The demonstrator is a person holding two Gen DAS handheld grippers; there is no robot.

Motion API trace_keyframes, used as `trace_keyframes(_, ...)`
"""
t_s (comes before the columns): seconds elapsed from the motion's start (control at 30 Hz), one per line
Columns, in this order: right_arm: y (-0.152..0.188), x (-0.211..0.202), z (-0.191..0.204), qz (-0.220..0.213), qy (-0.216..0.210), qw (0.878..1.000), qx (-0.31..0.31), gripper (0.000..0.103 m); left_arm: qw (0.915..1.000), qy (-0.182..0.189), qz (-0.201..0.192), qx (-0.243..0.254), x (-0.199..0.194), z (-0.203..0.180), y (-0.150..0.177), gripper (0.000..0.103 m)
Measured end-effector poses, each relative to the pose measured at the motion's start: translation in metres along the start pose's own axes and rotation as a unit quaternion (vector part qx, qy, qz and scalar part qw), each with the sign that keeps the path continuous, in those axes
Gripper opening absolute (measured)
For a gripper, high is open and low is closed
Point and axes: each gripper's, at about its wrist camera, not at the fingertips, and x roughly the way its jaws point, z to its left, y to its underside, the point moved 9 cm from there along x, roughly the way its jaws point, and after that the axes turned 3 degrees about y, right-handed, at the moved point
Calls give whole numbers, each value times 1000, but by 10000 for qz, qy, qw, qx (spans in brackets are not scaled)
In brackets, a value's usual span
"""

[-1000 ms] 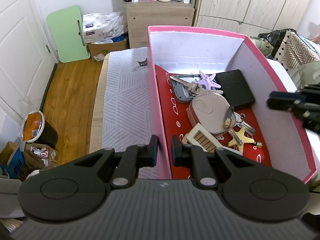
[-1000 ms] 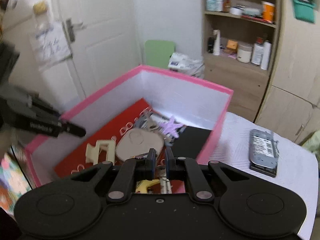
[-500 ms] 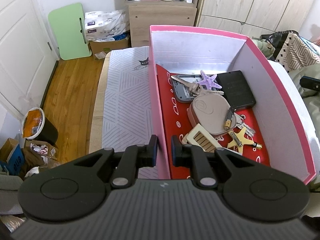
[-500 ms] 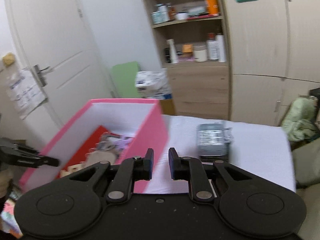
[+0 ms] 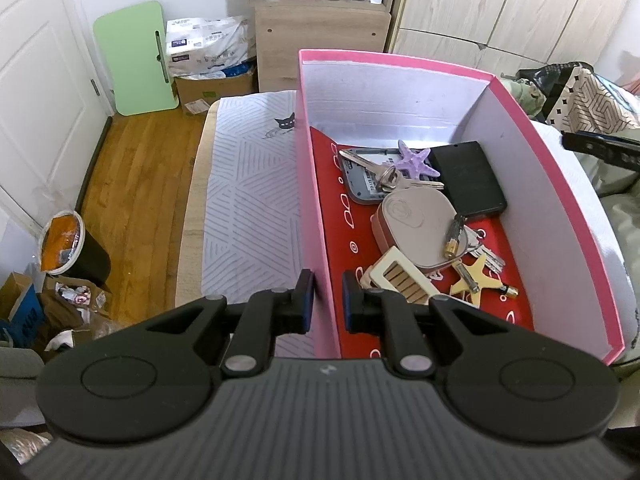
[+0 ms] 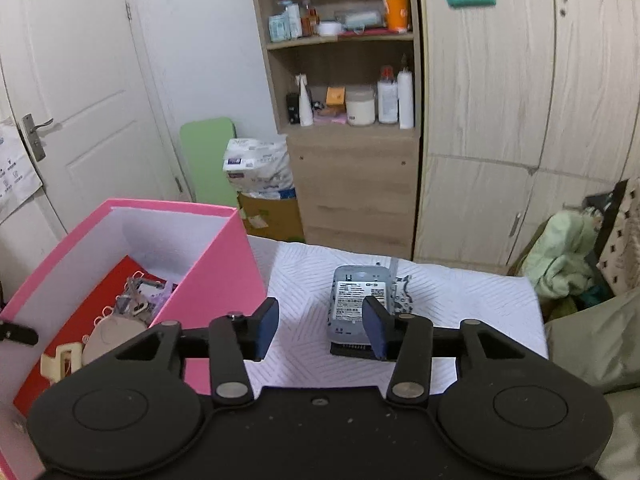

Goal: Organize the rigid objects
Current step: 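Move the right gripper to the gray router on the bed, then grasp the gray router with the right gripper and lift, then carry the gray router into the pink box and release it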

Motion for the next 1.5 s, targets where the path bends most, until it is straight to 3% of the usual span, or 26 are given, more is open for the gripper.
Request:
trace_keyframes(0.2,-7,50,-13,604,-97,9981,60,60,10000,13,-16,40,-2,0,0,12)
trace_keyframes(0.27,-8,73,-22,812,35,9966,111,66,10000,41,-20,11,-1,1,0,12)
trace_keyframes(0.4,1,106,-32,1215,295,9921,62,68,10000,43,-18,-11,-1,1,-1,12)
trace_keyframes(0.97,-1,134,-20,1249,71,9921,98,82,10000,38,-30,-47,-2,0,-3,12)
trace_keyframes(1.1,-2,131,-20,1122,43,9936,149,66,10000,45,-30,-46,-2,1,-3,12)
trace_keyframes(1.2,-6,125,-24,972,-57,9945,397,36,10000,62,-45,-52,-3,1,-3,12)
trace_keyframes(1.27,-10,117,-26,809,-190,9952,527,22,9999,67,-58,-60,-4,1,-3,12)
trace_keyframes(1.33,-11,109,-27,811,-395,9930,768,16,9999,64,-66,-63,-4,2,-3,12)
trace_keyframes(1.5,-8,87,-23,679,-565,9923,873,16,9999,79,-70,-87,-5,2,-3,12)
